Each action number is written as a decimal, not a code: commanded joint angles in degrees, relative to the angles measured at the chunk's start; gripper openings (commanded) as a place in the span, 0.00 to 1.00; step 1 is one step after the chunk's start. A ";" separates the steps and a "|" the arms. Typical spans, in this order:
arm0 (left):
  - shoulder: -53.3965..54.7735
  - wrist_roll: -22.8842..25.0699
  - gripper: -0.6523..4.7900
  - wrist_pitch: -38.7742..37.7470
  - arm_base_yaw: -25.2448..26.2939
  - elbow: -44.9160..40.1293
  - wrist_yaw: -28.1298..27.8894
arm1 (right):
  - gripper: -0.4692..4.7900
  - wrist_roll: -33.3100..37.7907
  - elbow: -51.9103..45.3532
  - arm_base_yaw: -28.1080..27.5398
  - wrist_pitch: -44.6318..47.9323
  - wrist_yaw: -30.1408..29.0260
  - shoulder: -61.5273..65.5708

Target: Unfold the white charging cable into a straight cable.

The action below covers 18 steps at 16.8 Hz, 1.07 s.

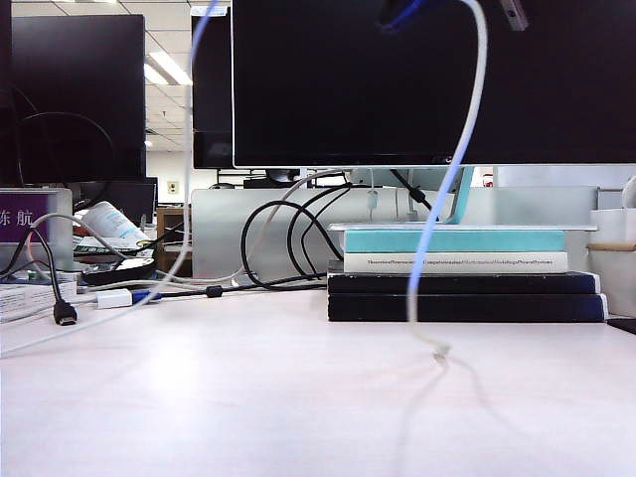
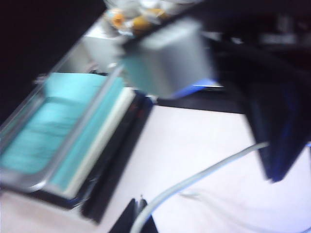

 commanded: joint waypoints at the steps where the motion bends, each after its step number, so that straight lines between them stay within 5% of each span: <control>1: -0.33 0.44 0.11 -0.57 2.89 1.51 -3.30 | 0.11 -0.17 0.04 0.00 -3.23 2.56 -0.26; 4: -0.85 1.31 0.11 -1.25 4.59 1.51 -4.59 | 0.11 -0.17 0.04 -0.04 -3.21 4.13 -0.26; 11: -3.87 1.64 0.11 -2.84 12.48 1.51 -5.44 | 0.11 0.57 -0.02 -0.20 -4.96 20.46 -0.26; 18: -4.04 2.71 0.11 -7.19 12.83 1.51 -6.75 | 0.11 1.73 -0.02 -2.54 -6.67 30.51 -0.28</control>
